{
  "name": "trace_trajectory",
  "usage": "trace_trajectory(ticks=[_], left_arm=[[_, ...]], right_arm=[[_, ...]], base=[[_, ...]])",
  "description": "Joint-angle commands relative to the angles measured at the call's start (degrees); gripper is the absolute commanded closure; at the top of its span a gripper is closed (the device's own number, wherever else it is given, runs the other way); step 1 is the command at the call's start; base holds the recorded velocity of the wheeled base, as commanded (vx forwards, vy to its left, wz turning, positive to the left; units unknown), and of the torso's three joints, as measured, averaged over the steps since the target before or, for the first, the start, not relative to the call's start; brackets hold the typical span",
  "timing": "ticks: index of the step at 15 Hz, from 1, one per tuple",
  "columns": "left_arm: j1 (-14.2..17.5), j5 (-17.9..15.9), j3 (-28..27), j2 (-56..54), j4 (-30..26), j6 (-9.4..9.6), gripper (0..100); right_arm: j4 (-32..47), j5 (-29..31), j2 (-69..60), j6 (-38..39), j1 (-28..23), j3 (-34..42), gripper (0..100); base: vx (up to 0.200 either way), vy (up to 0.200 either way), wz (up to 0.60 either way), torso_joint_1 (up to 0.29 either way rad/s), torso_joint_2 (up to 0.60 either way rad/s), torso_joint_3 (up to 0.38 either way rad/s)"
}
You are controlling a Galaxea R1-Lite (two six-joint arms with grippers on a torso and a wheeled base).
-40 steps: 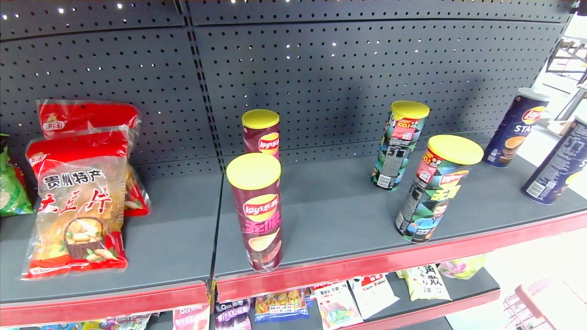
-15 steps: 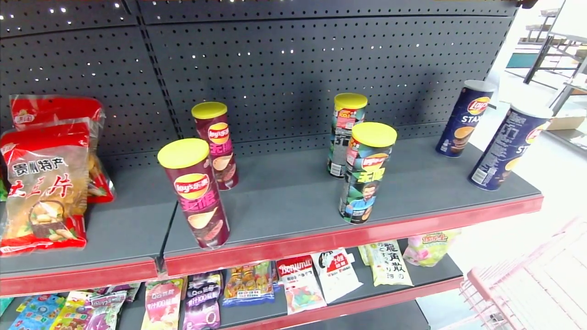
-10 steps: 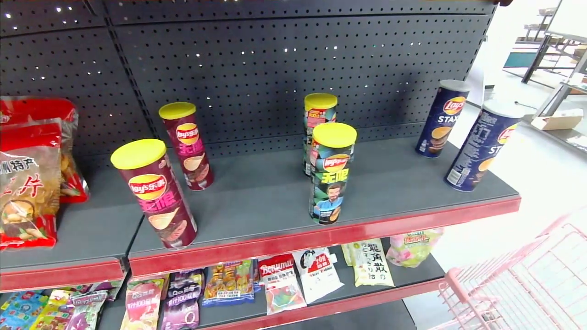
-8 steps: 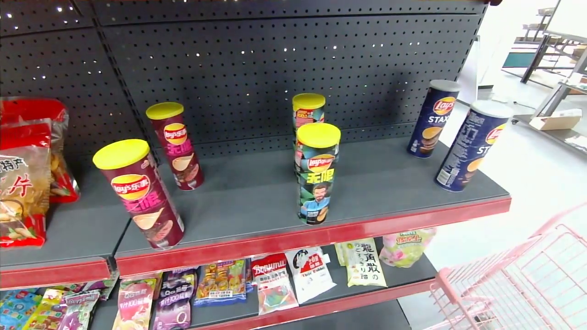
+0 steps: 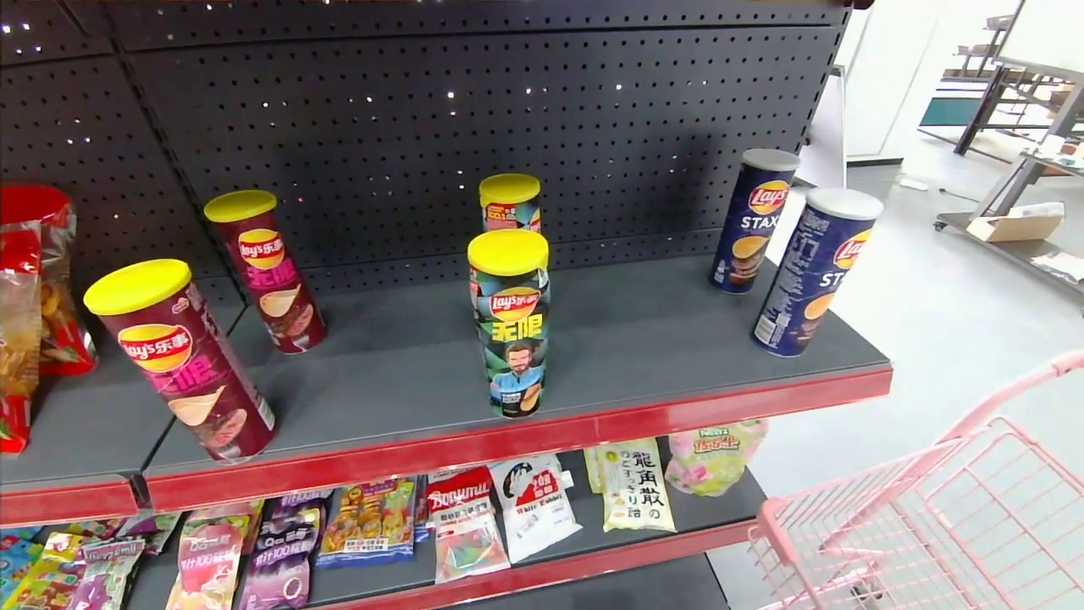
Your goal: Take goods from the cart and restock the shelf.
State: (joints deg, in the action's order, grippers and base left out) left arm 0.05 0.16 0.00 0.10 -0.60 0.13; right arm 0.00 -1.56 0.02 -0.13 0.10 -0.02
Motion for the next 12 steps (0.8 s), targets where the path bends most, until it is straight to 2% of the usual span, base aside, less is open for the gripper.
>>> trace_trajectory(ticks=[1,3,12], left_arm=[[0.04,0.02,0.00,0.08,-0.02,-0.05,0],[0.04,0.02,0.00,0.08,-0.02,-0.05,0],[0.04,0.11,0.00,0.08,-0.02,-0.05,0]], right_arm=[[0.00,-0.02,-0.02,-0.04,0.08,0.02,0],[0.00,-0.02,-0.02,-0.04,-0.01,0.02,0],[0.00,-0.02,-0.02,-0.04,-0.01,0.02,0]], base=[[0.000,0.000,0.60,-0.002,0.01,0.002],[0.000,0.000,0.60,0.002,0.00,0.000],[0.000,0.000,0.00,0.000,0.00,0.000]])
